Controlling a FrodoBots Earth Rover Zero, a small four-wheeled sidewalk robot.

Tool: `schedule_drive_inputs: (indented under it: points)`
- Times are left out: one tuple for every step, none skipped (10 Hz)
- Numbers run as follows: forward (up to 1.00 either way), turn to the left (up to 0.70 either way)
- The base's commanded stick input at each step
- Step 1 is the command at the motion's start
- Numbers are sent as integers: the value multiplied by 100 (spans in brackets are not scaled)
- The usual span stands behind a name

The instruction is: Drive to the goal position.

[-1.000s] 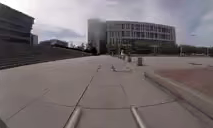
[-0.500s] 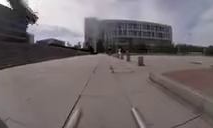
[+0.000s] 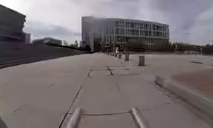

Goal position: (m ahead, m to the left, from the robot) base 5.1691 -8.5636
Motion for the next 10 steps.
schedule_drive_inputs:
  points:
    - [100, -27]
    - [100, -27]
    - [100, -2]
    - [100, -22]
    - [100, -27]
    - [100, -27]
    - [100, -27]
    - [100, -27]
    - [100, -27]
    - [100, -27]
